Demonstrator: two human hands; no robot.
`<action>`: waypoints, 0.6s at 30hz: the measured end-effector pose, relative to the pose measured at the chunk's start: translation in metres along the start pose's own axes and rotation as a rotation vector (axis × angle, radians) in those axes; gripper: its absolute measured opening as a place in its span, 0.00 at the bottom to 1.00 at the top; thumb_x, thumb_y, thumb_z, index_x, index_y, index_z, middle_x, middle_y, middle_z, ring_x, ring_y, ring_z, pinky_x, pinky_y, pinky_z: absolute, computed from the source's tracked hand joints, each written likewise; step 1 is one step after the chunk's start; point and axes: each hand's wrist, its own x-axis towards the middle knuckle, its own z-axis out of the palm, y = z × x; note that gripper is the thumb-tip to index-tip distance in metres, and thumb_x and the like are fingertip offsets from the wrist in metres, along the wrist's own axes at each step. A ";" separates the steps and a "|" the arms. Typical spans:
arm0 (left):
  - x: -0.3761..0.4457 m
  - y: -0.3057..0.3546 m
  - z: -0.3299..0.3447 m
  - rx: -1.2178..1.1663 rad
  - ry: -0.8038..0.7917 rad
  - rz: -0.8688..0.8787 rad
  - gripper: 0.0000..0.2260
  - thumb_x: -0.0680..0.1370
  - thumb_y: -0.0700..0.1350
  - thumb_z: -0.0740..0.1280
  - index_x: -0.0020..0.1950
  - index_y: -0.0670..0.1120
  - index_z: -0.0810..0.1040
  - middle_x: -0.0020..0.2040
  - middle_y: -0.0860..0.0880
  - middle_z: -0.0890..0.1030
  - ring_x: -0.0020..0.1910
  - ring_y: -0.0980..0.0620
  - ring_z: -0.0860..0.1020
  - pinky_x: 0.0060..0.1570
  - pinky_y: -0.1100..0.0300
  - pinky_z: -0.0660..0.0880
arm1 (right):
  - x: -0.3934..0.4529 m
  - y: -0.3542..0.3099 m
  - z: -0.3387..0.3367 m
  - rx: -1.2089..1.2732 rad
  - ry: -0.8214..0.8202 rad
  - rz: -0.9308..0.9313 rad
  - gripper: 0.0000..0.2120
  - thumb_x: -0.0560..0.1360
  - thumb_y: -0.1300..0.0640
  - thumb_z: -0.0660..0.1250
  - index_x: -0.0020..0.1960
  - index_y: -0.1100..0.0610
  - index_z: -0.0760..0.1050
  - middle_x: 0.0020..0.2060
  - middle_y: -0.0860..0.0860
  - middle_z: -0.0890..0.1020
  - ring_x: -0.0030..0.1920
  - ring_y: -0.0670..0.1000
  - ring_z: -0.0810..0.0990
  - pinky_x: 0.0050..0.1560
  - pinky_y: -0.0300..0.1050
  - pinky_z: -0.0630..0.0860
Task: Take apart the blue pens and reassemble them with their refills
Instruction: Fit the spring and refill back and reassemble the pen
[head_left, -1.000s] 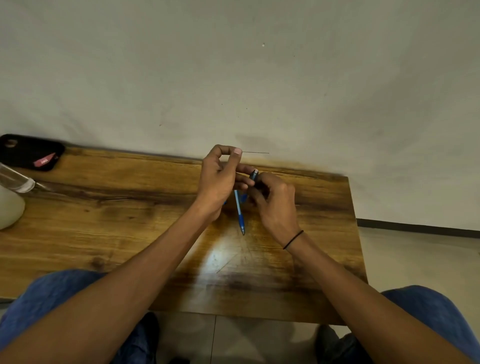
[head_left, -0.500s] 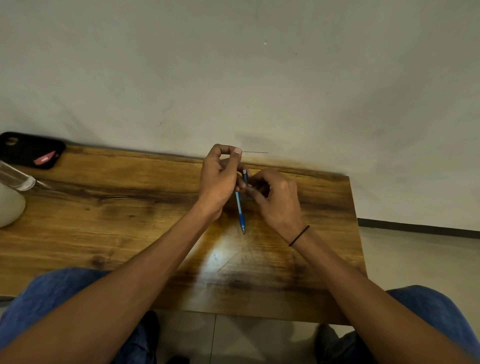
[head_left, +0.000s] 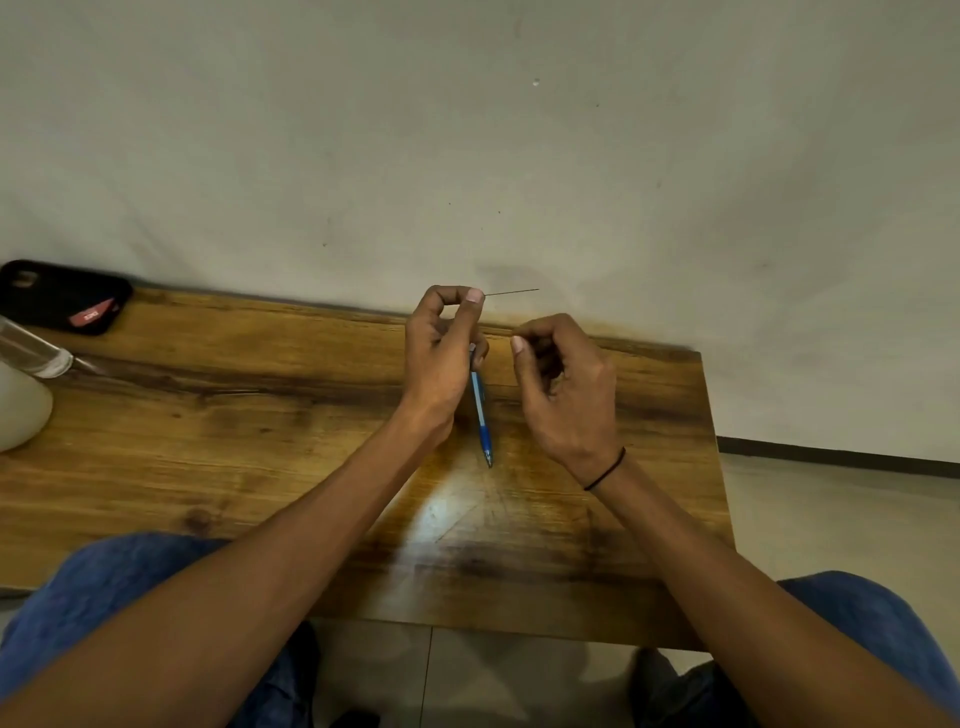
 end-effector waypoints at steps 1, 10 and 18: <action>-0.001 0.000 0.001 -0.006 -0.014 0.003 0.07 0.86 0.45 0.65 0.55 0.42 0.76 0.27 0.53 0.69 0.25 0.57 0.67 0.29 0.65 0.68 | 0.002 -0.001 -0.001 -0.026 0.028 -0.017 0.04 0.82 0.61 0.68 0.52 0.62 0.79 0.41 0.52 0.81 0.38 0.48 0.79 0.36 0.48 0.77; -0.007 -0.007 0.007 0.038 -0.091 0.025 0.07 0.86 0.46 0.65 0.56 0.42 0.76 0.27 0.50 0.69 0.26 0.53 0.66 0.26 0.62 0.64 | 0.015 -0.005 -0.007 -0.699 0.037 -0.275 0.16 0.74 0.66 0.70 0.62 0.58 0.81 0.55 0.59 0.79 0.53 0.57 0.70 0.49 0.50 0.64; -0.011 -0.011 0.007 0.219 -0.132 0.130 0.04 0.86 0.48 0.67 0.53 0.48 0.76 0.26 0.53 0.71 0.26 0.49 0.66 0.28 0.49 0.65 | 0.019 -0.002 -0.014 -0.807 0.051 -0.251 0.06 0.72 0.63 0.76 0.48 0.56 0.83 0.49 0.55 0.80 0.51 0.55 0.67 0.48 0.51 0.59</action>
